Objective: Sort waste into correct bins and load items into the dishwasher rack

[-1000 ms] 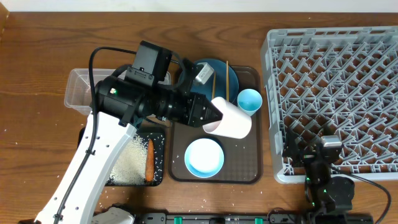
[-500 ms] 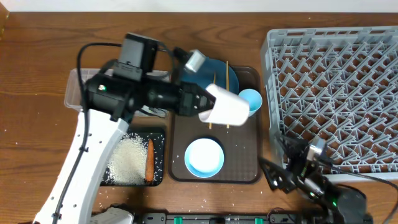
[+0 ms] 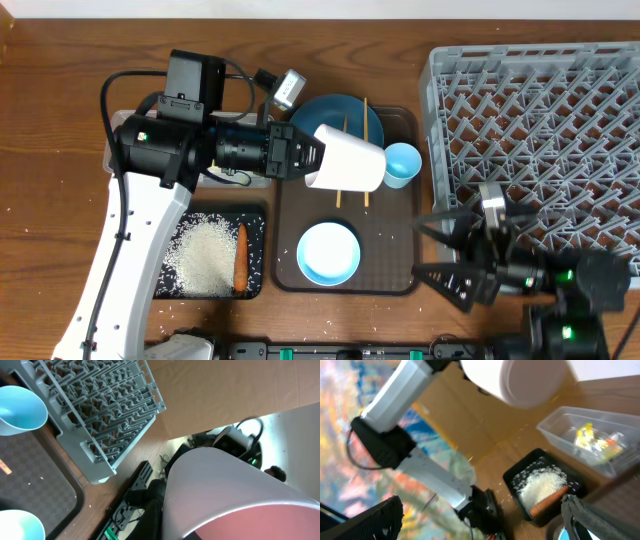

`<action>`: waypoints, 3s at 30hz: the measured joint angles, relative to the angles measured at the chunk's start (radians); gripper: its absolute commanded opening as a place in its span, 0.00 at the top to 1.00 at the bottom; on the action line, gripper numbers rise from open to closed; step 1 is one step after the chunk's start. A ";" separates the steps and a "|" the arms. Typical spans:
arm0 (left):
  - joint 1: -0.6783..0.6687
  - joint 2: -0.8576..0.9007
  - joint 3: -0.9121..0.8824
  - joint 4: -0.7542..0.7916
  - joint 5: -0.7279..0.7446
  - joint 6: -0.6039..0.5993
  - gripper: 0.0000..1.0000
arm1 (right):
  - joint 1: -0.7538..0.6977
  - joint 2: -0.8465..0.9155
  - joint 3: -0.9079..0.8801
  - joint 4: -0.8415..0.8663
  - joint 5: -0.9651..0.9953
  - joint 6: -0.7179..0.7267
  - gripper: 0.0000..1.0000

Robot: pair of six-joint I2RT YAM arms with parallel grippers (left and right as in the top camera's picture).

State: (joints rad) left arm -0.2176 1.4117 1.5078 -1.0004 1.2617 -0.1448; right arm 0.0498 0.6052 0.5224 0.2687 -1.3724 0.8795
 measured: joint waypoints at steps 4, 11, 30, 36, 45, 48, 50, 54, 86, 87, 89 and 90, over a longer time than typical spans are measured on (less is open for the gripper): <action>0.000 0.000 0.000 -0.002 0.012 0.000 0.94 | 0.000 0.149 0.064 0.163 -0.076 0.008 0.01; 0.000 0.000 0.000 -0.003 0.015 0.000 0.94 | 0.000 0.309 0.069 0.214 -0.090 0.009 0.01; -0.116 0.000 0.000 0.011 -0.031 0.008 0.94 | 0.104 0.382 0.072 0.657 -0.061 0.131 0.01; -0.153 0.000 0.000 0.011 -0.036 0.008 0.94 | 0.137 0.384 0.072 0.679 -0.031 0.175 0.01; -0.179 0.000 0.000 0.012 -0.046 0.009 0.93 | 0.142 0.402 0.072 0.684 0.033 0.191 0.12; -0.179 0.000 0.000 0.012 -0.047 0.009 0.94 | 0.142 0.403 0.072 0.686 0.056 0.193 0.14; -0.179 0.000 0.000 0.012 -0.049 0.009 0.94 | 0.142 0.403 0.072 0.687 0.072 0.193 0.16; -0.179 0.000 0.000 0.013 -0.051 0.010 0.94 | 0.142 0.403 0.072 0.684 0.088 0.193 0.16; -0.180 -0.001 0.000 0.000 -0.075 0.023 0.92 | 0.191 0.410 0.071 0.666 0.104 0.127 0.54; -0.180 -0.002 0.000 -0.013 -0.084 0.023 0.92 | 0.191 0.411 0.071 0.665 0.103 0.122 0.54; -0.181 -0.004 0.000 -0.034 -0.098 0.022 0.92 | 0.190 0.414 0.071 0.664 0.097 0.113 0.54; -0.182 -0.006 0.000 -0.043 -0.109 0.022 0.91 | 0.188 0.414 0.071 0.664 0.096 0.108 0.54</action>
State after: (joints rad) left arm -0.4000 1.4059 1.5078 -1.0431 1.1530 -0.1230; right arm 0.2382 1.0195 0.5930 0.9325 -1.2762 0.9874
